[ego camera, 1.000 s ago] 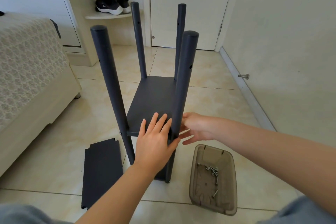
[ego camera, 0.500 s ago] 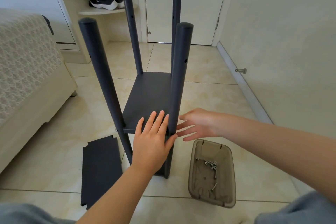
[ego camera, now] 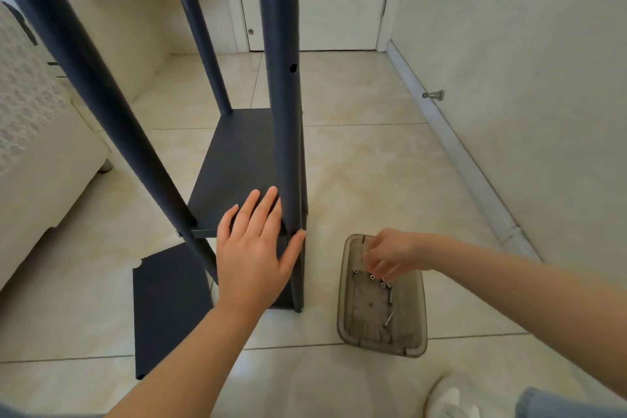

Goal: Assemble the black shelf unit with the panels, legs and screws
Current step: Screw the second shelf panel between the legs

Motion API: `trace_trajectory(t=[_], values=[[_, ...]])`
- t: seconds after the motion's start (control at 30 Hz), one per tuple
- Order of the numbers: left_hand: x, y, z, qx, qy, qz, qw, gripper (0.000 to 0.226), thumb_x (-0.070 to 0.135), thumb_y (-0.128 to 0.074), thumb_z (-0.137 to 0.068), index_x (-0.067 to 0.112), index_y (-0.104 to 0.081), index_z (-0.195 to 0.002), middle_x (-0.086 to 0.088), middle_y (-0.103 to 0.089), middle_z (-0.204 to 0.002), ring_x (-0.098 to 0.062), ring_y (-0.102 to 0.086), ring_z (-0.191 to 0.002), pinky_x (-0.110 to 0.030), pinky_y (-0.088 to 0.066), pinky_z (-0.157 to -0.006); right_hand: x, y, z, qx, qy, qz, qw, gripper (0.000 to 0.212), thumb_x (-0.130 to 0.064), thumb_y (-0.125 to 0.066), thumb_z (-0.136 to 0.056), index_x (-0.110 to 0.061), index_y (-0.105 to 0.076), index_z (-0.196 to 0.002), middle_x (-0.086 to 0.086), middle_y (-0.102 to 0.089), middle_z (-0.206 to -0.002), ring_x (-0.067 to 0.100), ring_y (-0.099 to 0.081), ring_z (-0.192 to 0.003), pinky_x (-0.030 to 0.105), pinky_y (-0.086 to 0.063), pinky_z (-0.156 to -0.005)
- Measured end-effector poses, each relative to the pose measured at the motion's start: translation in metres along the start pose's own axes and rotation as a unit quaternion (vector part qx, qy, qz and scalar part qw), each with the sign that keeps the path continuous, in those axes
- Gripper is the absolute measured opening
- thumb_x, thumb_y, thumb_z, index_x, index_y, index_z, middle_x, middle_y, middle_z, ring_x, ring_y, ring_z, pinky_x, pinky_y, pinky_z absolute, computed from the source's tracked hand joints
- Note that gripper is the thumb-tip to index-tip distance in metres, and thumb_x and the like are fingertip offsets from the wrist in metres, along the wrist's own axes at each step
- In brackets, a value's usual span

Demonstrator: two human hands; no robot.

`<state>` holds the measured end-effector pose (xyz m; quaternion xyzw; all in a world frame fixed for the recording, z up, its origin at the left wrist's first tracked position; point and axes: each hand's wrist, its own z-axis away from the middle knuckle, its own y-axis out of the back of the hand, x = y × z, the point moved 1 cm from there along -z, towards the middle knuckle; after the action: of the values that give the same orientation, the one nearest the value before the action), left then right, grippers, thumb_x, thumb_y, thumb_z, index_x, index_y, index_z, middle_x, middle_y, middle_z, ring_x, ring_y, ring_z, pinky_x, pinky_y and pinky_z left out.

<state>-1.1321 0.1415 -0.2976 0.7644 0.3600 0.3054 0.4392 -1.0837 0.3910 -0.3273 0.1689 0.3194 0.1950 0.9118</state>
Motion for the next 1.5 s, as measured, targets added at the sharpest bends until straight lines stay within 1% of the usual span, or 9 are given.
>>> trace_trajectory(t=[0.1,0.17,0.27,0.4,0.57,0.8,1.0,1.1,1.5], values=[[0.000,-0.001,0.000,0.012,-0.003,-0.006,1.000,0.059,0.058,-0.037,-0.098,0.016,-0.065,-0.130,0.000,-0.057,-0.144,-0.020,-0.040,-0.143,-0.039,-0.019,-0.120,0.023,-0.013,-0.030,0.004,-0.011,0.028,1.000,0.010,-0.008,-0.057,-0.091,-0.001,-0.064,-0.093,0.019,-0.065,-0.085,0.025,-0.057,-0.071,0.038,-0.054,-0.068],[0.000,-0.002,0.000,0.020,-0.002,-0.008,1.000,0.058,0.057,-0.038,-0.098,0.016,-0.067,-0.126,-0.001,-0.059,-0.142,-0.021,-0.041,-0.142,-0.038,-0.018,-0.119,0.043,-0.024,-0.050,0.023,-0.021,0.039,0.999,0.017,-0.010,-0.056,-0.092,0.003,-0.065,-0.100,0.016,-0.063,-0.080,0.026,-0.058,-0.068,0.036,-0.053,-0.065],[0.002,-0.002,0.002,0.035,0.001,-0.016,0.999,0.056,0.057,-0.038,-0.099,0.017,-0.069,-0.123,0.000,-0.060,-0.139,-0.021,-0.041,-0.141,-0.038,-0.018,-0.120,0.066,-0.039,-0.078,0.059,-0.020,0.067,0.996,0.021,-0.014,-0.054,-0.096,0.001,-0.059,-0.111,0.016,-0.066,-0.092,0.026,-0.063,-0.076,0.034,-0.056,-0.068],[0.002,-0.002,-0.001,0.042,0.001,-0.019,0.999,0.052,0.055,-0.042,-0.098,0.018,-0.066,-0.126,0.000,-0.061,-0.138,-0.020,-0.041,-0.140,-0.029,-0.009,-0.120,0.074,-0.045,-0.106,0.088,0.013,0.161,0.983,0.025,-0.021,-0.051,-0.099,-0.001,-0.060,-0.111,0.014,-0.065,-0.107,0.030,-0.064,-0.100,0.029,-0.044,-0.072],[0.004,-0.003,-0.001,0.053,0.006,-0.022,0.998,0.053,0.054,-0.040,-0.099,0.017,-0.064,-0.127,-0.001,-0.062,-0.135,-0.020,-0.042,-0.136,-0.028,-0.009,-0.119,0.079,-0.055,-0.134,0.101,0.071,0.226,0.966,0.026,-0.018,-0.047,-0.100,-0.003,-0.058,-0.119,0.016,-0.063,-0.119,0.033,-0.061,-0.108,0.034,-0.048,-0.084],[0.005,-0.001,0.000,0.054,-0.001,-0.020,0.998,0.054,0.056,-0.034,-0.100,0.016,-0.063,-0.124,-0.002,-0.061,-0.136,-0.022,-0.042,-0.135,-0.029,-0.012,-0.118,0.091,-0.075,-0.146,0.144,0.155,0.417,0.884,0.042,0.001,-0.047,-0.094,-0.003,-0.044,-0.136,0.016,-0.047,-0.134,0.034,-0.053,-0.117,0.041,-0.047,-0.093],[0.004,-0.004,-0.002,0.047,-0.009,-0.020,0.999,0.053,0.056,-0.035,-0.100,0.017,-0.063,-0.123,-0.001,-0.060,-0.137,-0.021,-0.041,-0.135,-0.033,-0.017,-0.116,0.090,-0.075,-0.152,0.156,0.169,0.458,0.859,0.041,0.002,-0.042,-0.096,-0.001,-0.042,-0.137,0.018,-0.043,-0.138,0.034,-0.048,-0.122,0.041,-0.047,-0.094],[0.005,-0.003,-0.001,0.050,-0.010,-0.015,0.999,0.051,0.056,-0.035,-0.100,0.018,-0.061,-0.123,-0.001,-0.060,-0.138,-0.021,-0.040,-0.136,-0.028,-0.013,-0.117,0.090,-0.074,-0.151,0.153,0.164,0.479,0.849,0.042,0.005,-0.041,-0.096,-0.002,-0.041,-0.137,0.019,-0.044,-0.137,0.033,-0.046,-0.125,0.039,-0.045,-0.097],[0.006,-0.002,-0.001,0.052,-0.008,0.005,0.999,0.050,0.057,-0.032,-0.100,0.022,-0.055,-0.128,0.000,-0.059,-0.137,-0.021,-0.041,-0.134,-0.036,-0.022,-0.113,0.096,-0.077,-0.148,0.133,0.205,0.492,0.836,0.041,0.001,-0.043,-0.096,-0.006,-0.043,-0.137,0.018,-0.043,-0.134,0.033,-0.051,-0.119,0.040,-0.046,-0.094]])
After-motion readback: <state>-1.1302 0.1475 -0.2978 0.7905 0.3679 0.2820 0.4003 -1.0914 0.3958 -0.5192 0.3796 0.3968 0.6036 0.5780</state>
